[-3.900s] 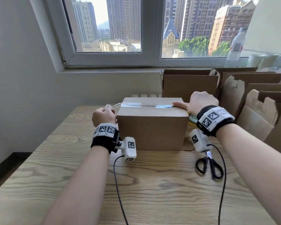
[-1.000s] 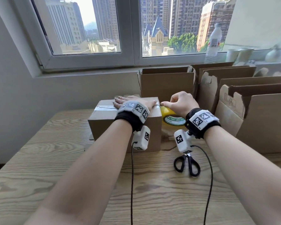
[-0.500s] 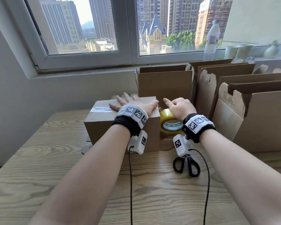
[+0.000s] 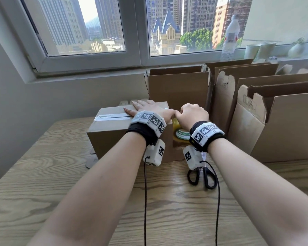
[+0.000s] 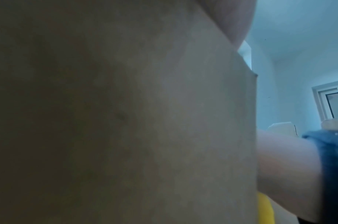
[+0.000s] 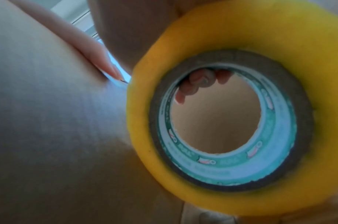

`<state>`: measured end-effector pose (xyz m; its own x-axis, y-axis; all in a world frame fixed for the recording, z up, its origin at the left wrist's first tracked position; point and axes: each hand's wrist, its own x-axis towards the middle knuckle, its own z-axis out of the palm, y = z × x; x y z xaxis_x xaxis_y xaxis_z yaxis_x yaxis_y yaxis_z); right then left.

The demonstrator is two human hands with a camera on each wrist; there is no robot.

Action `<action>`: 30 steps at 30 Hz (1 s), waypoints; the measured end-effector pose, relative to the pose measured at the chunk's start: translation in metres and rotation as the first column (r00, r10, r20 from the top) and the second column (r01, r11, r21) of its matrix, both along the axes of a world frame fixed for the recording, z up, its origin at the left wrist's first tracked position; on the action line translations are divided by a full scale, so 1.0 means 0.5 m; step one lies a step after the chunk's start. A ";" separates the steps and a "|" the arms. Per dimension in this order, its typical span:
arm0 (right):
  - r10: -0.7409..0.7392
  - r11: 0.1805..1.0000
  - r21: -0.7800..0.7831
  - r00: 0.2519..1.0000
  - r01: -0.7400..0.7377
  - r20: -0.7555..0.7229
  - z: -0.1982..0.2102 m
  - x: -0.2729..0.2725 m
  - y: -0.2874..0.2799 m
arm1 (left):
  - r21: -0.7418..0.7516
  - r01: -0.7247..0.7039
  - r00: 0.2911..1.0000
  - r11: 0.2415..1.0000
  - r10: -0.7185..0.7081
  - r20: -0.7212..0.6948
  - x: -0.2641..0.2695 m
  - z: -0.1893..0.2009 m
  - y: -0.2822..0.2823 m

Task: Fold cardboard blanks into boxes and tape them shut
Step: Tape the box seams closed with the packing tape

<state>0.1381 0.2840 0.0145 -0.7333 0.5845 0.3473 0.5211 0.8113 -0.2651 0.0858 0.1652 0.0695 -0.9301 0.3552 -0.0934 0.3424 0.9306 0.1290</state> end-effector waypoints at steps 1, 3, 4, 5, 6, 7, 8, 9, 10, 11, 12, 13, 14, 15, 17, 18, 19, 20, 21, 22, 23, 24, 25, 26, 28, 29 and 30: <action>0.006 1.000 -0.027 1.000 -0.006 0.003 0.000 0.001 0.001 | -0.007 0.002 1.000 1.000 -0.002 -0.002 0.001 0.000 0.000; 0.011 0.997 -0.081 1.000 -0.013 -0.024 -0.001 0.005 0.003 | -0.017 0.000 1.000 1.000 0.000 -0.003 0.001 0.000 0.001; 0.009 0.995 -0.095 0.998 -0.015 -0.064 -0.002 0.010 0.003 | -0.017 -0.003 1.000 1.000 0.003 -0.001 0.001 -0.001 0.002; 0.008 0.995 -0.098 0.992 -0.021 -0.128 -0.005 0.015 0.004 | -0.014 -0.009 1.000 1.000 0.009 0.003 -0.001 -0.001 0.004; 0.014 0.995 -0.094 0.978 -0.034 -0.209 -0.009 0.021 0.005 | -0.013 -0.014 1.000 1.000 0.014 0.008 -0.003 -0.002 0.006; 0.022 0.995 -0.087 0.956 -0.050 -0.294 -0.015 0.028 0.006 | -0.013 -0.017 1.000 1.000 0.017 0.012 -0.005 -0.003 0.007; 0.026 0.995 -0.080 0.930 -0.060 -0.366 -0.019 0.035 0.007 | -0.015 -0.018 1.000 1.000 0.018 0.013 -0.005 -0.003 0.007; 0.022 0.995 -0.076 0.908 -0.059 -0.418 -0.023 0.042 0.009 | -0.018 -0.019 1.000 1.000 0.019 0.013 -0.005 -0.002 0.008; 0.010 0.997 -0.068 0.892 -0.045 -0.451 -0.026 0.049 0.010 | -0.020 -0.019 1.000 1.000 0.019 0.012 -0.004 -0.002 0.009; -0.008 0.998 -0.057 0.884 -0.021 -0.467 -0.028 0.057 0.011 | -0.021 -0.020 1.000 1.000 0.020 0.013 -0.003 -0.002 0.009; -0.033 0.999 -0.046 0.883 0.013 -0.469 -0.028 0.065 0.010 | -0.019 -0.021 1.000 1.000 0.021 0.014 -0.002 0.000 0.008; -0.062 0.998 -0.043 0.885 0.047 -0.462 -0.028 0.074 0.007 | -0.018 -0.022 1.000 1.000 0.023 0.014 0.000 0.000 0.007; -0.088 0.996 -0.050 0.888 0.074 -0.451 -0.028 0.085 0.003 | -0.016 -0.023 1.000 1.000 0.023 0.014 0.003 0.002 0.006; -0.112 0.994 -0.066 0.893 0.093 -0.435 -0.028 0.096 -0.002 | -0.012 -0.021 1.000 1.000 0.022 0.015 0.005 0.003 0.004; -0.177 0.980 -0.148 0.911 0.130 -0.373 -0.030 0.122 -0.014 | -0.010 -0.014 1.000 1.000 0.014 0.012 0.009 0.004 0.002; -0.219 0.964 -0.217 0.919 0.153 -0.327 -0.029 0.135 -0.023 | -0.013 -0.012 1.000 1.000 0.012 0.010 0.010 0.004 0.001; -0.259 0.942 -0.286 0.924 0.177 -0.283 -0.029 0.147 -0.033 | -0.011 -0.014 1.000 1.000 0.014 0.007 0.011 0.005 0.001; -0.289 0.920 -0.338 0.925 0.197 -0.248 -0.029 0.158 -0.044 | -0.009 -0.016 1.000 1.000 0.016 0.006 0.009 0.004 0.001; -0.304 0.907 -0.363 0.927 0.212 -0.219 -0.032 0.170 -0.054 | -0.007 -0.017 1.000 1.000 0.017 0.007 0.010 0.003 0.000; -0.303 0.904 -0.367 0.935 0.221 -0.183 -0.034 0.179 -0.063 | -0.006 -0.014 1.000 1.000 0.014 0.005 0.009 0.003 0.000; -0.287 0.904 -0.364 0.950 0.226 -0.122 -0.038 0.189 -0.072 | -0.005 -0.006 1.000 1.000 0.006 0.002 0.008 0.001 -0.001; -0.258 0.904 -0.361 0.965 0.228 -0.037 -0.041 0.198 -0.081 | -0.001 0.002 1.000 1.000 -0.002 -0.002 0.007 0.000 -0.002; -0.221 0.903 -0.363 0.973 0.228 0.061 -0.045 0.206 -0.090 | 0.004 0.008 1.000 1.000 -0.008 -0.004 0.007 -0.001 -0.004; -0.180 0.903 -0.364 0.971 0.227 0.158 -0.048 0.214 -0.101 | 0.006 0.012 1.000 1.000 -0.012 -0.009 0.008 -0.002 -0.007; -0.119 0.914 -0.337 0.942 0.227 0.313 -0.057 0.223 -0.118 | 0.009 0.016 1.000 1.000 -0.016 -0.014 0.009 -0.001 -0.010; -0.110 0.923 -0.308 0.926 0.230 0.362 -0.062 0.226 -0.125 | 0.013 0.019 1.000 1.000 -0.019 -0.018 0.011 0.000 -0.011; -0.114 0.931 -0.279 0.913 0.235 0.391 -0.066 0.228 -0.131 | 0.015 0.022 1.000 1.000 -0.021 -0.023 0.012 0.000 -0.012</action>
<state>0.2523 0.2184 -0.0187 -0.6475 0.7481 -0.1453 0.7551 0.6041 -0.2550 0.0919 0.1592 0.0694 -0.9240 0.3764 -0.0668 0.3654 0.9210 0.1349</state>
